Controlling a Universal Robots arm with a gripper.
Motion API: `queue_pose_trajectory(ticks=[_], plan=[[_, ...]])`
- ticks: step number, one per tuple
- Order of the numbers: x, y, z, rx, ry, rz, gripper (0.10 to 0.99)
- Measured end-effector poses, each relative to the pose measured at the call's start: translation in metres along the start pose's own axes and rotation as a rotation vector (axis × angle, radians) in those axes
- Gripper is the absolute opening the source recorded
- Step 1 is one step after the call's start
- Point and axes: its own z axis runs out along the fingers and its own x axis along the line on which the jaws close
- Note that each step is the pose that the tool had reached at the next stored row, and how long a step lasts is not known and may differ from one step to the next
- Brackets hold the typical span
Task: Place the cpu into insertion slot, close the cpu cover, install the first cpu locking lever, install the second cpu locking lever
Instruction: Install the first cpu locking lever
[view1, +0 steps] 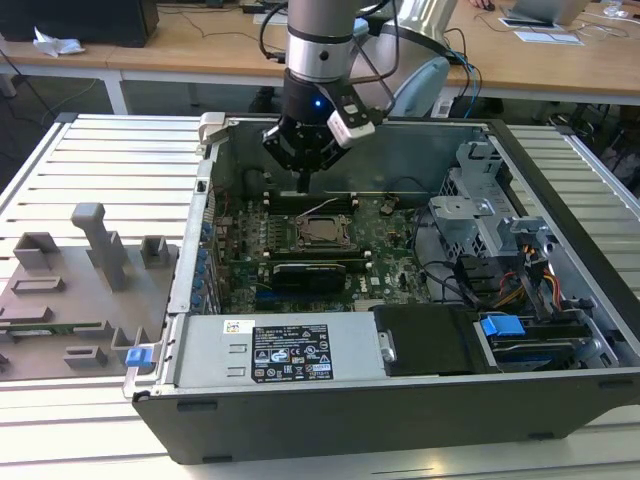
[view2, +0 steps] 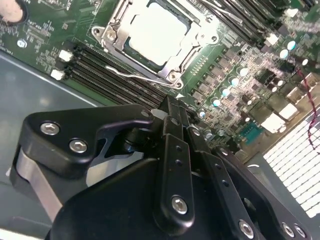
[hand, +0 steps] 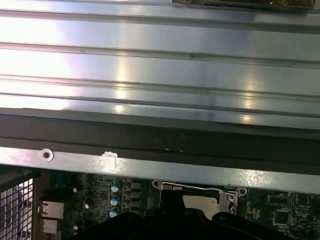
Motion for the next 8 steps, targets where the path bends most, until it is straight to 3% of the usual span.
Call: queue_pose_trajectory(ticks=[3, 4, 7, 8], plan=[[-0.0001, -0.0002, 0.0017, -0.004, 0.001, 0.032, 0.106], [0.0, -0.0024, 0.003, -0.012, 0.0008, 0.036, 0.106], [0.0001, -0.0091, 0.0096, -0.071, -0.0015, 0.035, 0.106], [0.0001, -0.0113, 0.0107, -0.084, -0.002, 0.034, 0.106]])
